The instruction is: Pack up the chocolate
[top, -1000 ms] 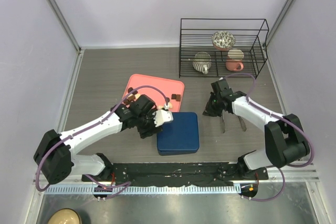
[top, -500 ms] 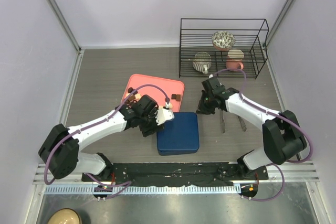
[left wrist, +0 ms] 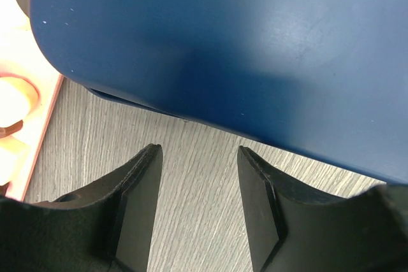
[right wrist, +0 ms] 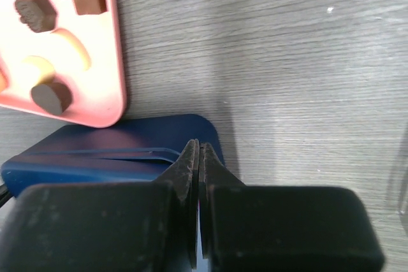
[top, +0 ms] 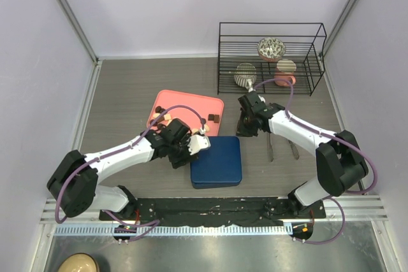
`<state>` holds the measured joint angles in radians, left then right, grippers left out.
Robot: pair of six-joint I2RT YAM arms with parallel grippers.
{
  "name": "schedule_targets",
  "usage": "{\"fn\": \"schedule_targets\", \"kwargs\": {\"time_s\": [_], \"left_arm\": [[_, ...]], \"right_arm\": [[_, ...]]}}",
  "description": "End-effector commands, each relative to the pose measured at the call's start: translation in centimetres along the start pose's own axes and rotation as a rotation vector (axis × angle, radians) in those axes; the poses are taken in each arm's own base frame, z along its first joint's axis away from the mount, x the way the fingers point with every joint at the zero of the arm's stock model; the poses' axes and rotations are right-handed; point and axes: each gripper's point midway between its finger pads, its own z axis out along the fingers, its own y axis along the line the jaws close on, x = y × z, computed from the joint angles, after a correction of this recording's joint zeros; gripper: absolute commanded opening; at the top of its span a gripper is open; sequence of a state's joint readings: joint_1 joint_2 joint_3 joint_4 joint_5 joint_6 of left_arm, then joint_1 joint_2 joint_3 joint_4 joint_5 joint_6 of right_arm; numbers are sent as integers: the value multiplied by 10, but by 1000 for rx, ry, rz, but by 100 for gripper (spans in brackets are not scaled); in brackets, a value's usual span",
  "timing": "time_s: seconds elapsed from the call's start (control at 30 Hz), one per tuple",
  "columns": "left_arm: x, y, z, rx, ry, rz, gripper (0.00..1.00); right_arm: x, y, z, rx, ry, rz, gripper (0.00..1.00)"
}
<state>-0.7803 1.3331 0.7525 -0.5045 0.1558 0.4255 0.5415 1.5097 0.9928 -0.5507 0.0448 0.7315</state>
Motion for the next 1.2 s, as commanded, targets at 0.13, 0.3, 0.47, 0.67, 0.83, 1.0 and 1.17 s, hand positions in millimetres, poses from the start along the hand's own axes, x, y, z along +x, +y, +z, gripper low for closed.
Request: {"fn": "schedule_targets", "kwargs": {"time_s": [0.13,0.3,0.47,0.67,0.83,1.0,1.17], "left_arm": [[-8,4,-4,-13,-57,0,54],[-12,5,-4,-12,-68,-5,54],[-16,5,-3,-4,-79,-7,54],[-18,6,-3,-4,-81,-13,53],[-19,5,-2,0,-85,-11,53],[-18,4,0,9,-80,-7,52],[-19,2,-2,19,-80,-6,52]], "right_arm": [[-13,-32,-18,132,-105,-61,1],[0,-40,-21,137,-80,-61,1],[6,-17,-24,87,-69,-82,1],[8,0,-22,57,-59,-91,1],[5,10,-24,34,-70,-87,1],[4,14,-23,30,-74,-93,1],[9,4,-23,50,-71,-97,1]]}}
